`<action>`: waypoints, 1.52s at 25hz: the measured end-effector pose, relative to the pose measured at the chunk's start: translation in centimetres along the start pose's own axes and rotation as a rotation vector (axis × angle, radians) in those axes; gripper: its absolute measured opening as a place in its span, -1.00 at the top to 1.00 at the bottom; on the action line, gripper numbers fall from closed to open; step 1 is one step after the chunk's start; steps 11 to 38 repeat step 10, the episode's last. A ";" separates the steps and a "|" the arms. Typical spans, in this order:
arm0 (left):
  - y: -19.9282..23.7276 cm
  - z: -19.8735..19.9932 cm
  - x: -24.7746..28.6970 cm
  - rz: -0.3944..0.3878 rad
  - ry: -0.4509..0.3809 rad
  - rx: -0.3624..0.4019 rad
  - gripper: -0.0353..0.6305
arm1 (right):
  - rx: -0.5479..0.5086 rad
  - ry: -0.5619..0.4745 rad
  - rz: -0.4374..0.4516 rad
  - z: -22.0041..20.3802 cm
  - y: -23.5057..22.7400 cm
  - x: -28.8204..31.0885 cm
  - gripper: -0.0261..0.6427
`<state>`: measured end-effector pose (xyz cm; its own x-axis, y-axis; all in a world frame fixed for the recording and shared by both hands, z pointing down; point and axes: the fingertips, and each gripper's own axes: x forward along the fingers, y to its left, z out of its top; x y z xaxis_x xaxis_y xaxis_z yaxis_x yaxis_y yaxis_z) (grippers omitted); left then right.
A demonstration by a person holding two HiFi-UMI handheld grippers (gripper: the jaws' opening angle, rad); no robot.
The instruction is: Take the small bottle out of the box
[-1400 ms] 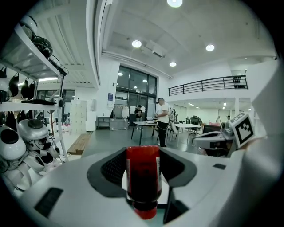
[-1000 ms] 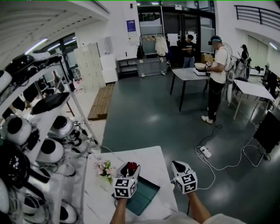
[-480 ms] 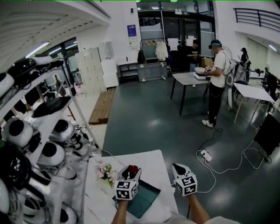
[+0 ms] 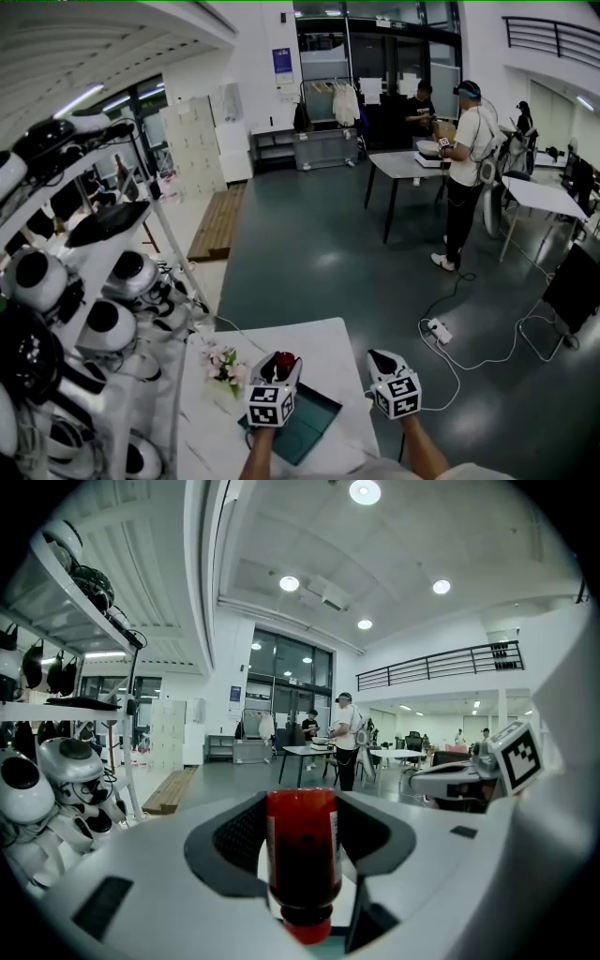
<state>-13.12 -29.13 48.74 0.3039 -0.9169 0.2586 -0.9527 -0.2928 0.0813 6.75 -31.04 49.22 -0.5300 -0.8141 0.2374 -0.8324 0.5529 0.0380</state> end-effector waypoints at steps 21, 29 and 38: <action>-0.3 -0.3 0.2 -0.005 0.004 -0.006 0.19 | -0.011 0.007 0.009 0.1 0.1 0.2 0.86; -0.3 -0.3 0.2 -0.005 0.004 -0.006 0.19 | -0.011 0.007 0.009 0.1 0.1 0.2 0.86; -0.3 -0.3 0.2 -0.005 0.004 -0.006 0.19 | -0.011 0.007 0.009 0.1 0.1 0.2 0.86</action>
